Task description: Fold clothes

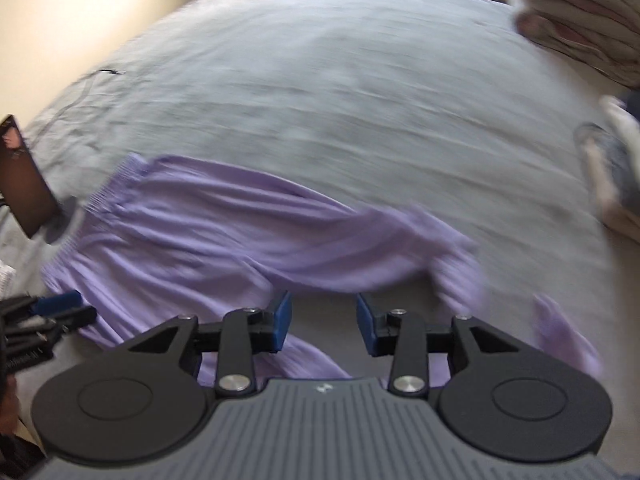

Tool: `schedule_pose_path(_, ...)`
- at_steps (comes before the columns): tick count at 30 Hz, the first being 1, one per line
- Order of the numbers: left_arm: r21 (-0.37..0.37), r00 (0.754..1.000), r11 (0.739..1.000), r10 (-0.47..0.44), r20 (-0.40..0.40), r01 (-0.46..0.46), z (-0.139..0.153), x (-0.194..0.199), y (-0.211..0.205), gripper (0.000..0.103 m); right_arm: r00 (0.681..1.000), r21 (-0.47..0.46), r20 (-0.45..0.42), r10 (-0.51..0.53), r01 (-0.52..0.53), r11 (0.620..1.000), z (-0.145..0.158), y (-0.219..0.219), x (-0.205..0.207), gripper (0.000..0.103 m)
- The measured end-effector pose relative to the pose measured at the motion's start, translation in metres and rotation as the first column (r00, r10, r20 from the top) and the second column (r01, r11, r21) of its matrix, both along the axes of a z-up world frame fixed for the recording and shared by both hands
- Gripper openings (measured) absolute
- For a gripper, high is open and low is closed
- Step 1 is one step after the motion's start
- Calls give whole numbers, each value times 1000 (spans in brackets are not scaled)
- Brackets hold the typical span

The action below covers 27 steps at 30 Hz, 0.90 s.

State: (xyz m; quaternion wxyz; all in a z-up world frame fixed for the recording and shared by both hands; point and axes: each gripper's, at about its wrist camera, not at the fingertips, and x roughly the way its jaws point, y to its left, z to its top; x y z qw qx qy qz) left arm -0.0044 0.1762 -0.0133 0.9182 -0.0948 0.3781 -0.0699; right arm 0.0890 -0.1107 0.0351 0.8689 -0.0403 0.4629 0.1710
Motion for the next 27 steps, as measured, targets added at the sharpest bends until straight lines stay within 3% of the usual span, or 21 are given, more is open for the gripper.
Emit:
schedule_pose_path(6, -9, 987, 987, -161, 6, 161, 0, 4, -46, 44, 996, -27, -6, -92, 92, 995, -10, -67, -24, 41)
schedule_pose_path(13, 7, 947, 947, -321, 23, 321, -4, 8, -105, 44, 976, 63, -36, -213, 215, 975, -19, -110, -20, 41)
schedule_pose_path(23, 19, 914, 914, -406, -16, 406, -20, 23, -136, 39, 986, 112, -70, -152, 159, 981, -30, -83, 23, 41)
schedule_pose_path(27, 3, 905, 906, -424, -28, 424, -24, 31, -137, 32, 986, 69, -92, -136, 142, 987, -44, -68, 41, 38)
